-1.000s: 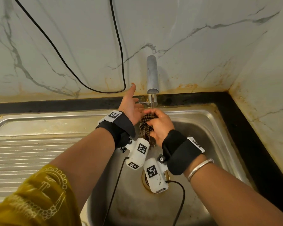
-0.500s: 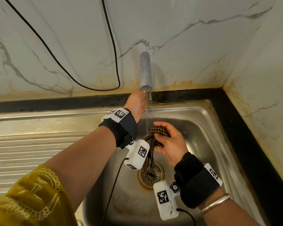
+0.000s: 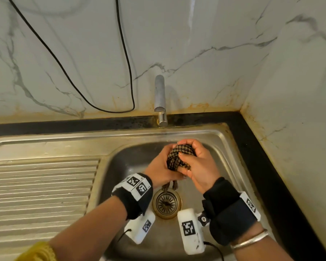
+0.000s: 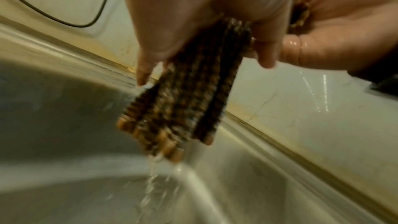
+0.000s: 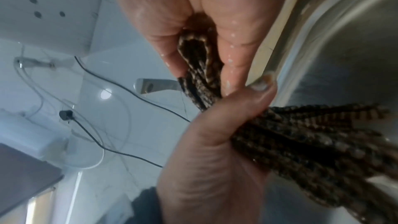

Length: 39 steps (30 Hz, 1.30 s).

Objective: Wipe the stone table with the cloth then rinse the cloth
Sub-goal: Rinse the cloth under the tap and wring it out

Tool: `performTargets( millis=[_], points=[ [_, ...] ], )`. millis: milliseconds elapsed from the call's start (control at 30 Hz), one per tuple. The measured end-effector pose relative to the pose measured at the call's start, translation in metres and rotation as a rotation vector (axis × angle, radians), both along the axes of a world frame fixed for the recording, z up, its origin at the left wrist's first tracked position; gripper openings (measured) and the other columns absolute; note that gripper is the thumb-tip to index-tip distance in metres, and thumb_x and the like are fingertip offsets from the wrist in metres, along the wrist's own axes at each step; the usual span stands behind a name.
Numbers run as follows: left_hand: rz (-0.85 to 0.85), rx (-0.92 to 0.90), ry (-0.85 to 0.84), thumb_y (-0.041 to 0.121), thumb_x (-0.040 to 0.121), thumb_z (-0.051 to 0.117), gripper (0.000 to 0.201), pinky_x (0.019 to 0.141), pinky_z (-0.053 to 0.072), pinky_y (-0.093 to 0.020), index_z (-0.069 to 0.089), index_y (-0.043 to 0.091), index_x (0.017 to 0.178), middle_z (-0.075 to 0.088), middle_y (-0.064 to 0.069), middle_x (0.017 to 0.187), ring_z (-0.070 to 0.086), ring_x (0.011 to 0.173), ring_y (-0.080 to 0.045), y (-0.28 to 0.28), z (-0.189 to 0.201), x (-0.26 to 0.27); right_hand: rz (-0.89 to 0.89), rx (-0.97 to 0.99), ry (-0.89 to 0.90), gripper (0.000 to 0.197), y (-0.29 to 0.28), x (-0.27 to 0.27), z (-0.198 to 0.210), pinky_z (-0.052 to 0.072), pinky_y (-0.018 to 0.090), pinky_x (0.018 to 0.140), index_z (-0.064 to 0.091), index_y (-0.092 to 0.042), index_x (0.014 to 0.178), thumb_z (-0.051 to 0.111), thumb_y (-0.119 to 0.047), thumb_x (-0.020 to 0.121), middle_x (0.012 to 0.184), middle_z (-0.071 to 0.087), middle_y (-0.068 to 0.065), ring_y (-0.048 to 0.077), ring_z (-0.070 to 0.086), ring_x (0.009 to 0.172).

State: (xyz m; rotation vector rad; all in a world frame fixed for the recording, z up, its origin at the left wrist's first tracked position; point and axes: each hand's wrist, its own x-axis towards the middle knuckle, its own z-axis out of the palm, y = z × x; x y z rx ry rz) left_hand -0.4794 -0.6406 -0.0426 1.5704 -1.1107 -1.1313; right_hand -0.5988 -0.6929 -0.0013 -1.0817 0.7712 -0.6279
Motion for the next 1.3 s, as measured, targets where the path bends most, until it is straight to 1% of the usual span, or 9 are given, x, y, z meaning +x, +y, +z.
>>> performTargets(
  millis=[100,233,367,533,700,900,1067,1167,1300],
  points=[
    [0.087,-0.048,-0.010,0.022,0.045,0.081,0.054,0.080,0.052,-0.033,0.058,0.025,0.094,0.066,0.004,0.084,0.063,0.079,-0.008,0.007,-0.004,-0.010,0.002,0.076,-0.092,0.031,0.007,-0.020,0.003,0.055,0.035,0.075,0.056,-0.019,0.094,0.041,0.008,0.091,0.106,0.063,0.005,0.021,0.059,0.102],
    [0.004,0.016,-0.146,0.020,0.053,0.073,0.031,0.076,0.053,-0.037,0.055,0.032,0.075,0.063,0.005,0.073,0.063,0.071,-0.014,0.019,0.004,-0.020,-0.011,0.097,-0.122,0.028,0.012,-0.050,0.006,0.059,0.036,0.073,0.056,-0.018,0.094,0.043,0.006,0.091,0.106,0.066,0.008,0.025,0.062,0.102],
    [-0.038,0.052,-0.087,0.015,0.056,0.070,0.028,0.075,0.054,-0.041,0.054,0.024,0.078,0.065,-0.007,0.078,0.067,0.076,-0.029,0.032,0.014,-0.038,-0.038,0.030,-0.062,0.026,0.021,-0.069,0.010,0.060,0.038,0.071,0.056,-0.022,0.098,0.047,0.001,0.092,0.114,0.058,0.011,0.029,0.060,0.106],
    [0.098,0.039,0.097,0.006,0.060,0.073,0.043,0.070,0.047,-0.036,0.047,0.023,0.090,0.058,-0.004,0.075,0.056,0.068,-0.017,0.044,0.022,-0.059,-0.059,-0.054,-0.018,0.032,0.022,-0.084,0.013,0.059,0.037,0.073,0.061,-0.030,0.103,0.042,-0.005,0.097,0.116,0.053,0.006,0.024,0.060,0.105],
    [0.196,-0.018,0.146,-0.012,0.061,0.067,0.060,0.071,0.050,-0.041,0.048,0.031,0.098,0.058,-0.013,0.088,0.058,0.075,-0.022,0.056,0.028,-0.069,0.130,-0.287,0.307,0.027,0.019,-0.096,-0.002,0.059,0.030,0.071,0.055,-0.025,0.105,0.046,-0.001,0.095,0.114,0.058,0.006,0.015,0.062,0.092],
    [0.429,-0.063,0.413,-0.010,0.055,0.057,0.056,0.068,0.050,-0.043,0.053,0.027,0.097,0.054,-0.018,0.095,0.057,0.081,-0.030,0.068,0.026,-0.077,0.465,-0.369,0.368,0.076,0.034,-0.096,-0.019,0.049,0.018,0.083,0.033,-0.022,0.121,0.084,-0.019,0.064,0.124,0.048,-0.002,0.007,0.053,0.108],
    [0.431,-0.214,0.702,-0.012,0.062,0.055,0.051,0.068,0.051,-0.040,0.055,0.022,0.100,0.056,-0.016,0.091,0.057,0.081,-0.029,0.069,0.031,-0.089,0.402,-0.037,-0.027,0.109,0.049,-0.078,-0.033,0.055,0.036,0.083,0.036,-0.028,0.123,0.094,-0.037,0.031,0.117,0.058,0.003,0.020,0.059,0.110],
    [0.401,-0.248,0.603,-0.012,0.084,0.049,0.045,0.074,0.052,-0.038,0.052,0.026,0.108,0.057,-0.010,0.091,0.057,0.084,-0.023,0.071,0.029,-0.097,0.348,0.181,-0.149,0.099,0.054,-0.072,-0.035,0.056,0.036,0.076,0.042,-0.021,0.127,0.092,-0.015,0.041,0.113,0.065,0.008,0.025,0.063,0.105],
    [0.283,-0.077,0.286,0.000,0.093,0.044,0.039,0.090,0.048,-0.039,0.047,0.034,0.111,0.055,-0.005,0.105,0.054,0.098,-0.020,0.079,0.024,-0.089,0.423,0.117,-0.021,0.051,0.061,-0.070,-0.021,0.053,0.029,0.054,0.055,-0.018,0.108,0.067,0.011,0.068,0.092,0.065,0.011,0.020,0.068,0.077]
  ],
)
